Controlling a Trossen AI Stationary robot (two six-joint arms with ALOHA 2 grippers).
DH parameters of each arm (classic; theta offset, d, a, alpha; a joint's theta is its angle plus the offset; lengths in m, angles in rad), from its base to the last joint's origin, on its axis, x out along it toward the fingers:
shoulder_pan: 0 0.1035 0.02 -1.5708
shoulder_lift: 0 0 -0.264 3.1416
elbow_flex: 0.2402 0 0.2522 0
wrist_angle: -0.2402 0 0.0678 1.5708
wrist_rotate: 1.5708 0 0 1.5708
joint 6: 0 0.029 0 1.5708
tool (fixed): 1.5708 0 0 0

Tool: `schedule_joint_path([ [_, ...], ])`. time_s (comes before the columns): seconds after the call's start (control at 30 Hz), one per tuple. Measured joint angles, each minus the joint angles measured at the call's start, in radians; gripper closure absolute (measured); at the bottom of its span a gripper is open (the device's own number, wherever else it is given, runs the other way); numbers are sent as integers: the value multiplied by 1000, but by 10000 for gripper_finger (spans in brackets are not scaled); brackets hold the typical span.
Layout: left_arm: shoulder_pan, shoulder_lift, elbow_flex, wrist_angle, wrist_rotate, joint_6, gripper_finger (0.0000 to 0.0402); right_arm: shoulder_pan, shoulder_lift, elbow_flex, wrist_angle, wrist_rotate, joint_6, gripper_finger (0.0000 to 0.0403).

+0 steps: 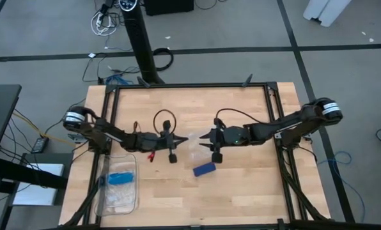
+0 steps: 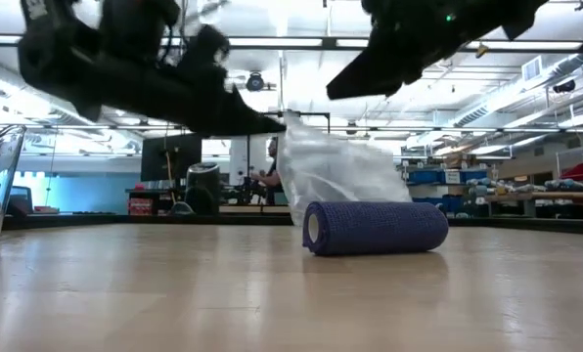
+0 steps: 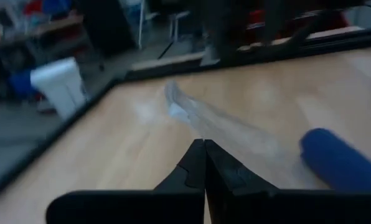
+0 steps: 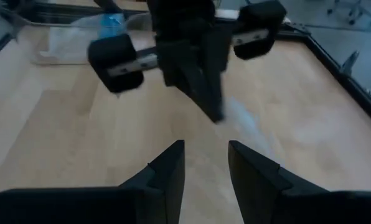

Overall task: Roll bandage
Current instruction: Open the transparent zip bag

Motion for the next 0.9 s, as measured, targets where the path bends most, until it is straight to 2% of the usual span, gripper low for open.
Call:
schedule_joint_path([
  [0.17, -74, -68, 14, -54, -15, 101, 401, -1, -28, 0, -54, -6, -72, 278],
  [0.33, -113, -81, 105, -284, -54, 136, 401, -2, -15, 39, -62, -5, -93, 263],
  [0.5, -127, -67, 224, -488, -90, 153, 401, -2, 8, 80, -148, -77, -82, 250],
  [0.7, -128, -67, 274, -522, -89, 198, 401, -2, 6, 82, -179, -92, -69, 258],
  [0.9, -134, -66, 280, -526, -88, 209, 401, -10, 6, 83, -178, -70, -72, 303],
])
